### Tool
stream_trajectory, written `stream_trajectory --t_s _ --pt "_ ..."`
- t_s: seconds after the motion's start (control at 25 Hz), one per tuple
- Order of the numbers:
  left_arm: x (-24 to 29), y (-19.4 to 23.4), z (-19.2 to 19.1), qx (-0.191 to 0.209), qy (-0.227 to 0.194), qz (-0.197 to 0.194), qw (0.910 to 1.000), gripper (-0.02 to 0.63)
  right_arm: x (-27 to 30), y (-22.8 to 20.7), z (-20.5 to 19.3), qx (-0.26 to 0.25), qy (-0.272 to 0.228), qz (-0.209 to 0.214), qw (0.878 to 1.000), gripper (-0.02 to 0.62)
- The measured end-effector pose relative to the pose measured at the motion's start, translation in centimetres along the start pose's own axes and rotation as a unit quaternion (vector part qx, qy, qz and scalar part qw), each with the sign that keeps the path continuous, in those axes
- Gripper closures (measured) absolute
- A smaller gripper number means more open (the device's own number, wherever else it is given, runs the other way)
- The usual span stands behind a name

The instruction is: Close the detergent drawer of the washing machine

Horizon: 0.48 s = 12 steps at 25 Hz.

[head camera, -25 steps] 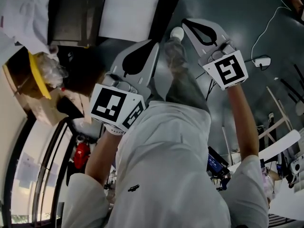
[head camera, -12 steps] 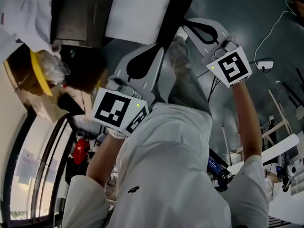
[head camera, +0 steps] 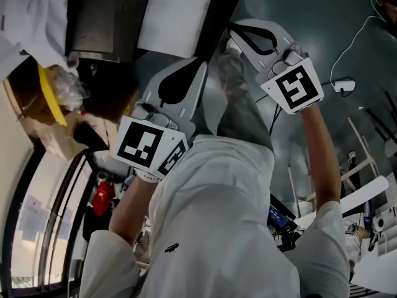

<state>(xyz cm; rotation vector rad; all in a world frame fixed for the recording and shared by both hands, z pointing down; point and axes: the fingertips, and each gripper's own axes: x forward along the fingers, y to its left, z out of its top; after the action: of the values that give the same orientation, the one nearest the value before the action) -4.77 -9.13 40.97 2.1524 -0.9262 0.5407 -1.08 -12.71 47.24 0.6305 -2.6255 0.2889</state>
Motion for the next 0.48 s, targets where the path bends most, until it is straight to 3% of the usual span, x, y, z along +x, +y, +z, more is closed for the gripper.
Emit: stream_trajectory --t_s 0.48 --pt "-0.8 1.1 0.2 -0.012 -0.01 0.007 0.9999 0.592 2.4 0.0 1.8 0.044 -0.033 -0.001 0.998 0.594"
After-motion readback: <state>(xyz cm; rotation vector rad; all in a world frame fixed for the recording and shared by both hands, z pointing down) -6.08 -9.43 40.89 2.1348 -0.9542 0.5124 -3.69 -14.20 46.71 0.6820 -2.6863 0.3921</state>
